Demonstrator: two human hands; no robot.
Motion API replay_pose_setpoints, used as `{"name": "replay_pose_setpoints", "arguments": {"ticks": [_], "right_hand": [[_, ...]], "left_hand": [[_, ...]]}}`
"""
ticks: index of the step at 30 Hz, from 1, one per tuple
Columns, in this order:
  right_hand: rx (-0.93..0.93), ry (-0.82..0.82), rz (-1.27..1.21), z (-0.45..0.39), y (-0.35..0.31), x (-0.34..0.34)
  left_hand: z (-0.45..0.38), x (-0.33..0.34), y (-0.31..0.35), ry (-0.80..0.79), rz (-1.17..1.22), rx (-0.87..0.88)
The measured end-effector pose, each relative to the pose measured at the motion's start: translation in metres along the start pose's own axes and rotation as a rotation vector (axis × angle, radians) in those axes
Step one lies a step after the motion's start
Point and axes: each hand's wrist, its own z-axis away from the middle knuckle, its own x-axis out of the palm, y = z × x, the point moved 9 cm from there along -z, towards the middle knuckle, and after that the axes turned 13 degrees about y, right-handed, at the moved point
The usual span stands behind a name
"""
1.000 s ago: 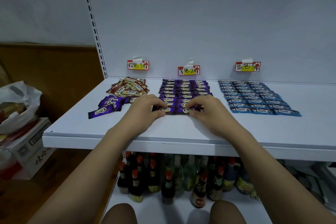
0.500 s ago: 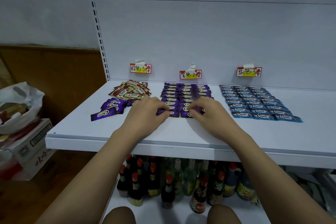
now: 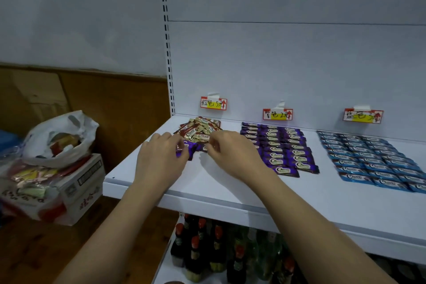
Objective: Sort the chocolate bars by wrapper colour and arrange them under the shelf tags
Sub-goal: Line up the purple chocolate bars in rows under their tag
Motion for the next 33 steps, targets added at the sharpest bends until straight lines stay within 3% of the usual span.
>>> {"name": "replay_pose_setpoints", "arguments": {"ticks": [5,12,21,27,30,33], "right_hand": [[-0.001,-0.06,0.003,-0.016,-0.01,0.025],[0.145,-0.242,0.083,-0.018,0.009,0.054],[0.192,-0.165,0.063,-0.019,0.019,0.044],[0.377,-0.106,-0.218,-0.013,0.042,0.026],[0.481,-0.094,-0.364,-0.007,0.055,0.017],[0.589,-0.118,-0.534,0.003,0.065,0.01]], "left_hand": [[0.002,0.009,-0.032,-0.11,0.016,-0.084],[0.008,0.017,-0.044,-0.234,0.088,-0.05],[0.003,0.014,-0.045,-0.26,0.244,-0.103],[-0.002,-0.002,-0.03,-0.1,0.6,-0.344],[0.002,0.006,-0.018,-0.139,0.88,-0.59],[0.003,0.012,0.002,-0.208,1.009,-0.691]]}}
